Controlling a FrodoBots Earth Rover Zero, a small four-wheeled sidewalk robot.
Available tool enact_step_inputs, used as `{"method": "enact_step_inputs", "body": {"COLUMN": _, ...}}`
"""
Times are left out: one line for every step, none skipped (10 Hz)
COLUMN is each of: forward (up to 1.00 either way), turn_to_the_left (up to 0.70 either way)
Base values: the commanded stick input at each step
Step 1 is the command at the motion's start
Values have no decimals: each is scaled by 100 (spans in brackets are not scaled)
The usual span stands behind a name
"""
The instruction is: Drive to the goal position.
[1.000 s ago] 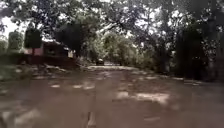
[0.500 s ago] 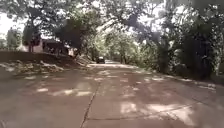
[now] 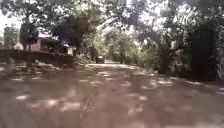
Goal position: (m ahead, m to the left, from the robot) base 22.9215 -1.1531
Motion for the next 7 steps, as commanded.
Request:
{"method": "enact_step_inputs", "body": {"forward": 100, "turn_to_the_left": 0}}
{"method": "enact_step_inputs", "body": {"forward": 100, "turn_to_the_left": 0}}
{"method": "enact_step_inputs", "body": {"forward": 100, "turn_to_the_left": 0}}
{"method": "enact_step_inputs", "body": {"forward": 100, "turn_to_the_left": 0}}
{"method": "enact_step_inputs", "body": {"forward": 100, "turn_to_the_left": 0}}
{"method": "enact_step_inputs", "body": {"forward": 100, "turn_to_the_left": 0}}
{"method": "enact_step_inputs", "body": {"forward": 100, "turn_to_the_left": 0}}
